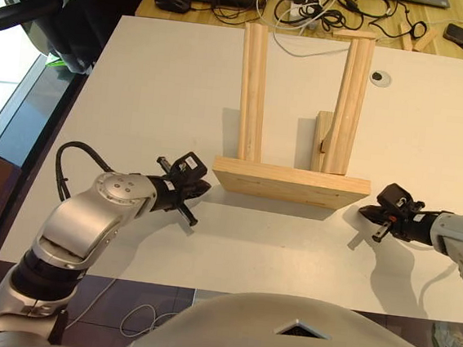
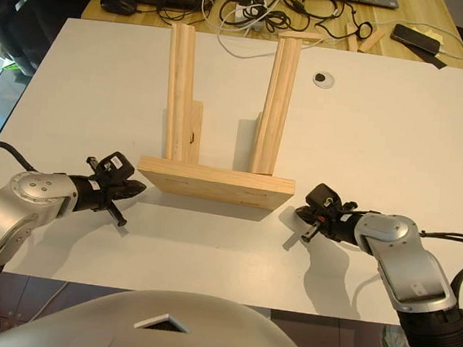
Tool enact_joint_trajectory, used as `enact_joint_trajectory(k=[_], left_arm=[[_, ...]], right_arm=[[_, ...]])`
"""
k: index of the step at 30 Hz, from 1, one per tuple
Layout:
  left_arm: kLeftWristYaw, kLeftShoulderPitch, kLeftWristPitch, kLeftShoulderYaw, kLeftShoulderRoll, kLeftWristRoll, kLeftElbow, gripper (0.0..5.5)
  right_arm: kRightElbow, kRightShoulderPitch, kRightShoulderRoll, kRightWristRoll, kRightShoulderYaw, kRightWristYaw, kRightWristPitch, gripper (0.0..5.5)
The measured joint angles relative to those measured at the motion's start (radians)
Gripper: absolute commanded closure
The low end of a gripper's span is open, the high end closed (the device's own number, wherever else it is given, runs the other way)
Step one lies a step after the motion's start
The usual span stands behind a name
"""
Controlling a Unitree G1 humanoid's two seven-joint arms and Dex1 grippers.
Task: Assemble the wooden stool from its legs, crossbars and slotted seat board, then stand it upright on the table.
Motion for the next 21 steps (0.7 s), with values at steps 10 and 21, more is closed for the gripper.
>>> enact_joint_trajectory(k=[10, 21], left_arm=[[0.067, 0.079, 0.058, 0.119, -0.098, -0.027, -0.024, 5.47], [0.236, 0.13, 0.068, 0.113, -0.314, -0.004, -0.027, 5.47]], right_arm=[[-0.133, 0.101, 0.117, 0.095, -0.096, -0.122, 0.166, 5.5], [-0.201, 0.108, 0.246, 0.134, -0.18, -0.299, 0.344, 5.5]])
